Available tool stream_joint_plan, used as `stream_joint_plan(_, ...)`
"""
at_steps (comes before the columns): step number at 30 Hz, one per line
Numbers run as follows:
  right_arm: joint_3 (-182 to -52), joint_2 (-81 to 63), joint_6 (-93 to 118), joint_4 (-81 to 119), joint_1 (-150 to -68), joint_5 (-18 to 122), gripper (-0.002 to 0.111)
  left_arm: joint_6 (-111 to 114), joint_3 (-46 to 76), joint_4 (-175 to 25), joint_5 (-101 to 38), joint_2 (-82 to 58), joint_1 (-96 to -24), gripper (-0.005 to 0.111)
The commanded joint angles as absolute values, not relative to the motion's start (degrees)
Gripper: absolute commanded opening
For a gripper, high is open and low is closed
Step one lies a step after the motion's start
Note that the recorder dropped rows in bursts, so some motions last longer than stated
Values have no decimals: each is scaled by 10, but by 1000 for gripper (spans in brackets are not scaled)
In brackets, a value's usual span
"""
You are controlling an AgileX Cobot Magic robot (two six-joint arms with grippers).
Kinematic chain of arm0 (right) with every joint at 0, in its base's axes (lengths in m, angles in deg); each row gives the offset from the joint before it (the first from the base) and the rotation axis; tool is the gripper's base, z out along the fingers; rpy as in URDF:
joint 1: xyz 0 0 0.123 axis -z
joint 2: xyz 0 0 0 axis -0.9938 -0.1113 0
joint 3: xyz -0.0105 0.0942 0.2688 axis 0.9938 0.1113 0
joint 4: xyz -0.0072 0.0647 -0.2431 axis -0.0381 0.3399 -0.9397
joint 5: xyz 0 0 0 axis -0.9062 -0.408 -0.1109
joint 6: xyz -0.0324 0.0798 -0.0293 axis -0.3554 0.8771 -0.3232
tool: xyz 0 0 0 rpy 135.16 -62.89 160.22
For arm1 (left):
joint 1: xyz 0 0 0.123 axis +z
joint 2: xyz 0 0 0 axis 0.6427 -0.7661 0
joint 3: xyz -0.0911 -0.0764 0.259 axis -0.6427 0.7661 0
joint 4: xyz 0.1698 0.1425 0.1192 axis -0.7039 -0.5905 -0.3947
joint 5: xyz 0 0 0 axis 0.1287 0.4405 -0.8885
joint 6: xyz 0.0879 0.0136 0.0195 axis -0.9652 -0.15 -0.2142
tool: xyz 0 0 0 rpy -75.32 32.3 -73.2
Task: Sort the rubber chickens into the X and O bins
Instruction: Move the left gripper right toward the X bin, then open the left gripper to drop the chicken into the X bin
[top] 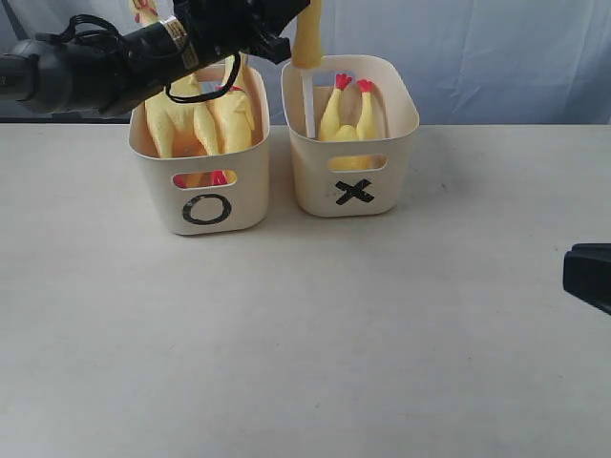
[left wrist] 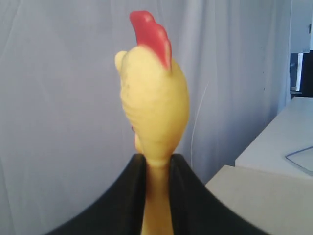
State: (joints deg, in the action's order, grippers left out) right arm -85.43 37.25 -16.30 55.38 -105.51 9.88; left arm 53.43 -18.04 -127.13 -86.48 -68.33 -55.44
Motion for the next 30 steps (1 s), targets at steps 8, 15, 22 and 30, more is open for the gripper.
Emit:
stream_joint_plan(8,-852,375,-166,556,-1053,106,-1,550,-185,-1310,-790,-684,-579,0)
stream_joint_plan(15,-852,375,-165,556,-1053,105,-1,562,-185,-1308,-766,-684,-579,29)
stream_joint_plan(22,-852,375,-165,555,-1053,103,-1,562,-185,-1306,-765,-684,-579,40)
stream_joint_plan(30,-852,375,-165,555,-1053,103,-1,562,-185,-1306,-765,-684,-579,40)
